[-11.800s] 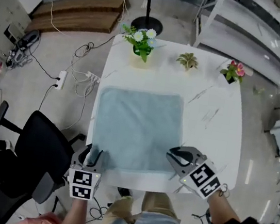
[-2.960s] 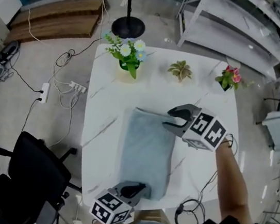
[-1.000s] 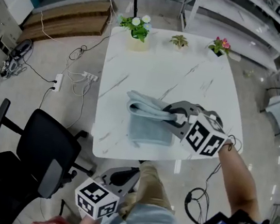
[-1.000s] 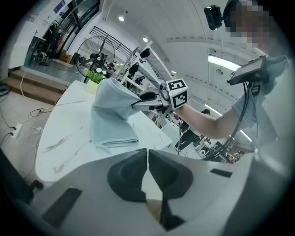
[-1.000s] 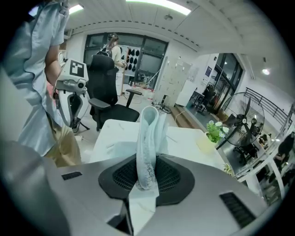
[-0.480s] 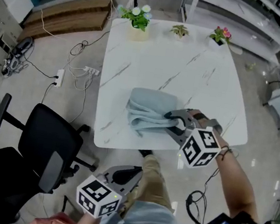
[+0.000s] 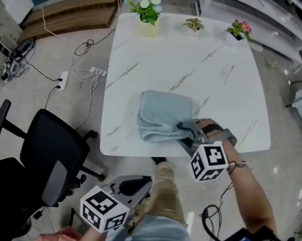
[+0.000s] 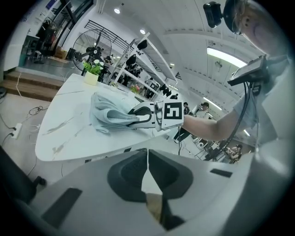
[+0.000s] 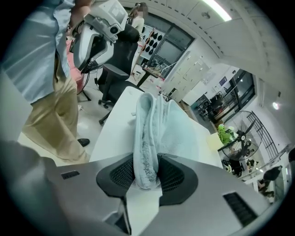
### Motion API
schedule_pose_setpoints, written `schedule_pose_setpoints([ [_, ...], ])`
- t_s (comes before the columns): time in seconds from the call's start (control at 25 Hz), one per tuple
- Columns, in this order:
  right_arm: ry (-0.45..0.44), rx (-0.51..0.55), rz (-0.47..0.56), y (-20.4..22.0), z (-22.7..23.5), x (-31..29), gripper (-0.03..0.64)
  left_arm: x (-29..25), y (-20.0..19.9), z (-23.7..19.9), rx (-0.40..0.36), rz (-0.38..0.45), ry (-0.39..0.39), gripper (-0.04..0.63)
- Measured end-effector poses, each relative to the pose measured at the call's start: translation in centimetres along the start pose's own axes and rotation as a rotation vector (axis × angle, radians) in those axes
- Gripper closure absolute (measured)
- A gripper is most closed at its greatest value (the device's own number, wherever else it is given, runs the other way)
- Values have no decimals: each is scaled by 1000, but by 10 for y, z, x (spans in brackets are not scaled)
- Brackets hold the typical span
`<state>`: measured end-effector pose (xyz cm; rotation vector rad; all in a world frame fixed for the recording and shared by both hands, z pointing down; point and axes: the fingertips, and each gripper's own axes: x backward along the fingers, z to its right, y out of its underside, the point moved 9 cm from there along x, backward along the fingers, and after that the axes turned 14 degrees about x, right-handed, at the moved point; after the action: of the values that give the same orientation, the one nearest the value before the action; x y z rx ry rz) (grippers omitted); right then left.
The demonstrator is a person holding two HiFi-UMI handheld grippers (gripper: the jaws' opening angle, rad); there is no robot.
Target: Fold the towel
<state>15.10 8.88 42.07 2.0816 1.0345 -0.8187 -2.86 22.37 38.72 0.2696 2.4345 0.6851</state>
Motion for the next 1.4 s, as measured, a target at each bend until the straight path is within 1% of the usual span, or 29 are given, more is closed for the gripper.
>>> schedule_pose_setpoints([
  [0.08,-21,-50,21,0,0,1,446,-2,0,-2,-2,-3,0,581],
  [0.12,-45,-83,37,0,1,4,415,-3,-1,-2,-3,-3,1,581],
  [0.2,-103,-148,76,-1,3,12,327,-4,-2,-1,-6,1,5,581],
  [0.24,-122,-177,96,-1,6,16,314,-5,-3,-1,-7,3,8,581],
  [0.44,-150,-303,184,-3,27,22,314,-6,-3,1,-7,2,17,581],
  [0.52,-197,-354,195,-3,33,14,316,-7,-3,1,-4,2,16,581],
  [0.6,-251,-376,175,-2,35,4,327,-7,-5,2,-1,3,15,581],
  [0.64,-267,-375,169,-3,35,2,344,-6,-6,2,0,4,14,581],
  [0.68,-270,-364,168,-5,34,3,375,-6,-6,3,1,5,14,581],
  [0.72,-257,-346,172,-8,32,5,419,-5,-6,2,3,8,14,581],
  [0.8,-196,-286,184,-15,26,13,459,-5,-5,0,6,14,12,581],
  [0.92,-86,-199,202,-23,15,25,457,-4,-4,-3,10,17,10,581],
  [1.0,-67,-196,225,-26,11,31,457,-5,-4,-5,11,15,11,581],
  [1.12,-109,-205,222,-27,3,28,456,-7,-5,-5,10,6,14,581],
  [1.2,-139,-169,184,-27,-3,20,458,-8,-5,-5,9,0,15,581],
  [1.32,-176,-91,117,-29,-16,5,479,-10,-6,-4,11,-5,12,581],
  [1.36,-188,-73,102,-30,-19,1,485,-10,-7,-5,13,-7,9,581],
  [1.4,-199,-76,111,-31,-20,0,480,-10,-7,-5,15,-9,7,581],
])
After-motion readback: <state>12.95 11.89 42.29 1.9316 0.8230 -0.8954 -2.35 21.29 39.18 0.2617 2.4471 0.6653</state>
